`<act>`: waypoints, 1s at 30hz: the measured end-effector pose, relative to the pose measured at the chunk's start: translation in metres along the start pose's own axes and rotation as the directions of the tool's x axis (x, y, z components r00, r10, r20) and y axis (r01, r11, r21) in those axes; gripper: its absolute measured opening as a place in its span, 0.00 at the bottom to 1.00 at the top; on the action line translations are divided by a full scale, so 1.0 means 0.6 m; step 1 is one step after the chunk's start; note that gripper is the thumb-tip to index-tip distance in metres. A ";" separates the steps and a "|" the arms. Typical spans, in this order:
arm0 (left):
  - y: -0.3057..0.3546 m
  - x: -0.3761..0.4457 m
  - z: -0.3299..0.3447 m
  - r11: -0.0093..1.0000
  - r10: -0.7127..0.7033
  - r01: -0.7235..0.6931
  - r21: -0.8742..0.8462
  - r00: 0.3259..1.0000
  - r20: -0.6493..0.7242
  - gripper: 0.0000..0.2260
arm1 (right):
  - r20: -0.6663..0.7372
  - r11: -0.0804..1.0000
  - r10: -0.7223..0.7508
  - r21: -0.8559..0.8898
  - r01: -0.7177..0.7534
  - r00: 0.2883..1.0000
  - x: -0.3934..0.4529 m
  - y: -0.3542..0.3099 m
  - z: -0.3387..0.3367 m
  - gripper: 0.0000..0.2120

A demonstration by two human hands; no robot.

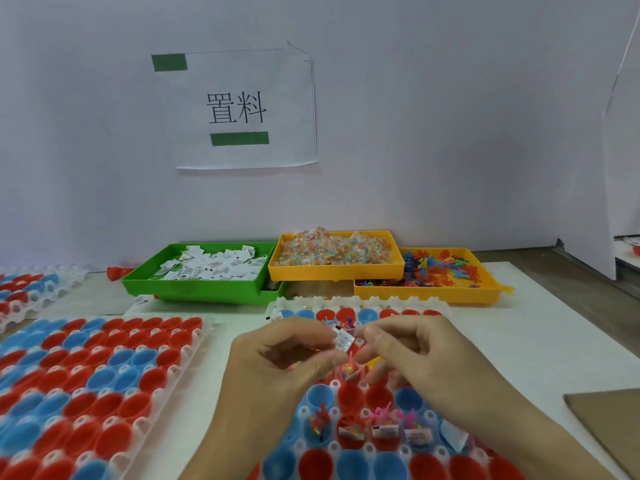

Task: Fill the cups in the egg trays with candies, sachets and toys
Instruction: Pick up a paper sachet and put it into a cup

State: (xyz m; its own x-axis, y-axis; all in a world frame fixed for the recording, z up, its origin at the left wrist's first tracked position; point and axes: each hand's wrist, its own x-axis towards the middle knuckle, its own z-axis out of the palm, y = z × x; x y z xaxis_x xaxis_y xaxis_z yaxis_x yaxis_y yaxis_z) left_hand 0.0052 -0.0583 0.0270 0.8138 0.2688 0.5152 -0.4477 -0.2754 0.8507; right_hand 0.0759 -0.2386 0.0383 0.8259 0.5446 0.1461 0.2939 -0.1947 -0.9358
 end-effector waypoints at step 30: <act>-0.027 0.013 -0.063 0.969 -0.076 0.104 0.225 0.988 -0.131 0.09 | 0.192 0.799 -0.253 -0.511 0.317 0.948 -0.022 -0.010 0.086 0.08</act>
State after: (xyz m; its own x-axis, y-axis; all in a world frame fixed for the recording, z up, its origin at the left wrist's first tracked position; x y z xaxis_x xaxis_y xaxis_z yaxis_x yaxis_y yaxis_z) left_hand 0.0049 -0.0172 0.0212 0.7897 0.4078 0.4583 -0.2653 -0.4465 0.8545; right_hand 0.0384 -0.2024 0.0256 0.6163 0.7226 0.3131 0.7421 -0.3999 -0.5379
